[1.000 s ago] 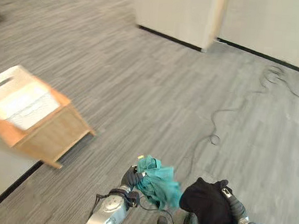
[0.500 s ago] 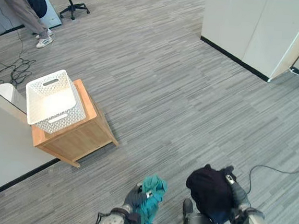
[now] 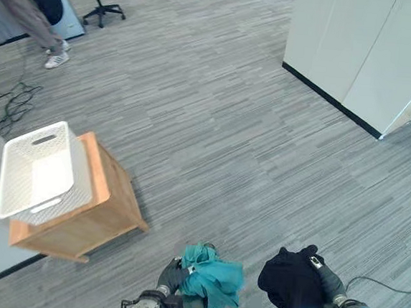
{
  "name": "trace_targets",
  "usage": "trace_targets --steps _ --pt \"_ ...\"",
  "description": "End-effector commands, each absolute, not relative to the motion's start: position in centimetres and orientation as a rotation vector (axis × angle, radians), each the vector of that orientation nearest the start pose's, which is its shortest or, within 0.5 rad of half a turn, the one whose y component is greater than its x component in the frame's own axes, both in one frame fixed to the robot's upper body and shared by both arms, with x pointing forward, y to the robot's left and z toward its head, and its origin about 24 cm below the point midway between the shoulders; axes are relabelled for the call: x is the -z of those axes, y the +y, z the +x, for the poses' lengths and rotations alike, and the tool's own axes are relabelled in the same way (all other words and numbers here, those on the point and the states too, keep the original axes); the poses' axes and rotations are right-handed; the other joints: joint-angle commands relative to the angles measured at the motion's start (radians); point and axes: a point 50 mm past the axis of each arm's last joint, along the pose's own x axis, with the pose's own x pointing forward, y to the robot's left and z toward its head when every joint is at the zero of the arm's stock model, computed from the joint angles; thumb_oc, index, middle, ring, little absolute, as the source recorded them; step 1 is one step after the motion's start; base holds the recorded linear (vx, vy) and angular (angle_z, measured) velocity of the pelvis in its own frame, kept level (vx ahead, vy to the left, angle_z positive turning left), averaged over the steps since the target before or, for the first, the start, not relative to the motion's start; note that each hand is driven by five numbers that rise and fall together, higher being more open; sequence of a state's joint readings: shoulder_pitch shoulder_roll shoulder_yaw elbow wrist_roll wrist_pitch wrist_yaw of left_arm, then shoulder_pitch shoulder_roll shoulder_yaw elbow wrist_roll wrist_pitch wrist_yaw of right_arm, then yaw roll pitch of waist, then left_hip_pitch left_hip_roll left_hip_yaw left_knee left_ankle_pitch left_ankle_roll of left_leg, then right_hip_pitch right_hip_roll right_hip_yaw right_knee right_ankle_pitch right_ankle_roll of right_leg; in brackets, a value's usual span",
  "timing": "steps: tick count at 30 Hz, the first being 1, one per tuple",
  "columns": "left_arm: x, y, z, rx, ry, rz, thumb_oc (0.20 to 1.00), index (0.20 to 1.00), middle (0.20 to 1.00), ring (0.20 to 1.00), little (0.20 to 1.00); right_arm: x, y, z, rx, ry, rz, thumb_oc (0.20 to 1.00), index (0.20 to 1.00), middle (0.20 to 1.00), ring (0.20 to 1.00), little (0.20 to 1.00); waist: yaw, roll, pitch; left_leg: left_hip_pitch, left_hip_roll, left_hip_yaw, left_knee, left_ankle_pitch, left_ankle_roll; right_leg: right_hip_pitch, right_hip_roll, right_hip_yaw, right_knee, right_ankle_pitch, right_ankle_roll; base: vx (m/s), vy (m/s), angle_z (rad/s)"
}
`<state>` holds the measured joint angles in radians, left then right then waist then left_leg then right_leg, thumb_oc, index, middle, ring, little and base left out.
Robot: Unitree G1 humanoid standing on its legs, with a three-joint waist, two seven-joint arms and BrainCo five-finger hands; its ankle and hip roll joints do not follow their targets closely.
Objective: Tidy up the quilt and then pick up the clothes from the bed and put them into the laundry hamper.
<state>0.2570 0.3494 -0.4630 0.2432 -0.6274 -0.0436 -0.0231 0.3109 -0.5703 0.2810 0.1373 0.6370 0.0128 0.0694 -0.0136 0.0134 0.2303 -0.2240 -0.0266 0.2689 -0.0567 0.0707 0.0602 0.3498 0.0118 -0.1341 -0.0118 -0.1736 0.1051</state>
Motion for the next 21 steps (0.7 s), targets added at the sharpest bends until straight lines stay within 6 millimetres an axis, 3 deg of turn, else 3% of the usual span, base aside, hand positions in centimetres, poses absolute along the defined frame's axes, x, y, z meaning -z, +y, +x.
trace_targets --steps 1,2,3,4,5,7,8,10,11,13,14,16,17,18,20,21 --pt "4.5 15.2 16.1 0.239 0.462 -0.293 0.2 0.2 0.2 0.2 0.2 2.5 -21.0 16.2 -0.188 0.44 0.153 0.2 0.2 0.2 0.2 0.2 0.059 -0.039 -0.056 -0.009 0.013 -0.1 0.09 0.031 -0.041 -0.056 -0.261 -0.123 0.383 0.21 0.102 0.67 0.378 -0.18" --pt "4.1 15.5 16.4 0.242 0.476 -0.264 0.2 0.2 0.2 0.2 0.2 2.5 -20.9 15.9 -0.172 0.447 0.153 0.2 0.2 0.2 0.2 0.2 0.054 -0.03 -0.056 0.033 -0.046 -0.137 0.112 0.002 0.007 -0.144 -0.289 -0.106 0.627 0.346 0.127 0.69 0.387 -0.11" --pt "4.1 15.5 16.4 0.237 0.482 -0.261 0.2 0.2 0.2 0.2 0.2 2.5 -20.8 15.8 -0.167 0.45 0.156 0.2 0.2 0.2 0.2 0.2 0.052 -0.03 -0.056 0.037 -0.056 -0.146 0.117 -0.003 0.013 -0.164 -0.293 -0.1 0.653 0.36 0.13 0.76 0.455 0.33" --pt "4.7 16.0 16.3 0.195 0.509 -0.249 0.2 0.2 0.2 0.2 0.2 2.9 -20.6 15.8 -0.158 0.458 0.167 0.2 0.2 0.2 0.2 0.2 0.035 -0.001 -0.047 0.099 -0.062 -0.181 0.115 -0.032 0.042 -0.311 -0.306 -0.054 0.816 0.413 0.125 0.45 0.243 0.71" --pt "4.8 16.1 16.4 0.187 0.511 -0.249 0.2 0.2 0.2 0.2 0.2 2.9 -20.5 15.9 -0.164 0.458 0.166 0.2 0.2 0.2 0.2 0.2 0.032 0.0 -0.044 0.111 -0.065 -0.185 0.113 -0.039 0.047 -0.351 -0.308 -0.044 0.829 0.408 0.12 0.58 0.255 0.82" --pt "5.1 16.2 16.4 0.179 0.51 -0.269 0.2 0.2 0.2 0.2 0.2 2.8 -20.2 15.9 -0.18 0.452 0.159 0.2 0.2 0.2 0.2 0.2 0.009 0.019 -0.02 0.18 -0.057 -0.204 0.101 -0.066 0.052 -0.472 -0.303 -0.049 0.793 0.354 0.084 0.44 0.09 0.57" --pt "5.1 16.2 16.2 0.183 0.511 -0.269 0.2 0.2 0.2 0.2 0.2 2.8 -20.1 15.9 -0.192 0.457 0.153 0.2 0.2 0.2 0.2 0.2 -0.003 0.024 -0.011 0.211 -0.057 -0.22 0.103 -0.089 0.048 -0.52 -0.295 -0.065 0.705 0.337 0.068 0.51 -0.015 0.76" --pt "5.2 16.2 16.1 0.196 0.519 -0.258 0.2 0.2 0.2 0.2 0.2 2.8 -20.0 15.9 -0.195 0.463 0.152 0.2 0.2 0.2 0.2 0.2 -0.023 0.01 0.0 0.249 -0.073 -0.268 0.111 -0.137 0.037 -0.533 -0.263 -0.075 0.469 0.326 0.057 0.65 -0.216 0.85" --pt "5.8 16.2 15.8 0.216 0.532 -0.229 0.2 0.2 0.2 0.2 0.2 3.1 -20.2 15.5 -0.179 0.469 0.174 0.2 0.2 0.2 0.2 0.2 -0.056 -0.002 0.005 0.313 -0.079 -0.361 0.115 -0.2 0.022 -0.56 -0.193 -0.001 0.059 0.308 0.055 0.69 -0.318 1.04" --pt "6.1 16.4 15.7 0.22 0.527 -0.206 0.2 0.2 0.2 0.2 0.2 3.2 -20.2 15.2 -0.171 0.459 0.185 0.2 0.2 0.2 0.2 0.2 -0.076 0.006 0.009 0.336 -0.073 -0.411 0.117 -0.214 0.023 -0.578 -0.153 0.068 -0.038 0.297 0.06 0.68 -0.198 1.82" --pt "6.2 16.5 15.5 0.228 0.517 -0.194 0.2 0.2 0.2 0.2 0.2 3.3 -20.1 15.1 -0.164 0.45 0.194 0.2 0.2 0.2 0.2 0.2 -0.087 0.011 0.012 0.357 -0.063 -0.432 0.12 -0.228 0.019 -0.6 -0.134 0.106 -0.06 0.288 0.068 0.72 -0.152 1.83" --pt "6.1 16.7 15.1 0.218 0.501 -0.187 0.2 0.2 0.2 0.2 0.2 3.4 -19.9 15.0 -0.164 0.441 0.2 0.2 0.2 0.2 0.2 0.2 -0.085 0.006 0.014 0.383 -0.05 -0.428 0.146 -0.266 0.005 -0.61 -0.134 0.088 -0.04 0.288 0.081 0.61 -0.151 1.45" --pt "6.0 16.8 15.1 0.21 0.502 -0.181 0.2 0.2 0.2 0.2 0.2 3.4 -19.9 15.2 -0.156 0.439 0.21 0.2 0.2 0.2 0.2 0.2 -0.089 -0.004 0.01 0.395 -0.045 -0.424 0.186 -0.31 -0.008 -0.585 -0.14 0.108 -0.033 0.293 0.09 0.47 -0.133 1.55" --pt "6.1 16.8 15.1 0.198 0.506 -0.182 0.2 0.2 0.2 0.2 0.2 3.5 -19.9 15.2 -0.152 0.439 0.211 0.2 0.2 0.2 0.2 0.2 -0.091 -0.007 0.007 0.399 -0.046 -0.428 0.199 -0.319 -0.01 -0.58 -0.139 0.124 -0.024 0.296 0.093 0.77 -0.199 1.59" --pt "6.3 16.9 15.2 0.184 0.504 -0.196 0.2 0.2 0.2 0.2 0.2 3.8 -19.8 15.5 -0.138 0.421 0.205 0.2 0.2 0.2 0.2 0.2 -0.102 -0.008 -0.011 0.44 0.005 -0.35 0.292 -0.273 -0.046 -0.555 -0.14 0.111 0.042 0.315 0.084 0.57 -0.122 1.22" --pt "6.1 16.8 15.2 0.189 0.495 -0.21 0.2 0.2 0.2 0.2 0.2 3.7 -20.0 15.6 -0.144 0.412 0.192 0.2 0.2 0.2 0.2 0.2 -0.11 -0.005 -0.017 0.438 0.034 -0.312 0.335 -0.216 -0.065 -0.534 -0.135 0.1 0.053 0.307 0.074 0.36 -0.085 1.28"
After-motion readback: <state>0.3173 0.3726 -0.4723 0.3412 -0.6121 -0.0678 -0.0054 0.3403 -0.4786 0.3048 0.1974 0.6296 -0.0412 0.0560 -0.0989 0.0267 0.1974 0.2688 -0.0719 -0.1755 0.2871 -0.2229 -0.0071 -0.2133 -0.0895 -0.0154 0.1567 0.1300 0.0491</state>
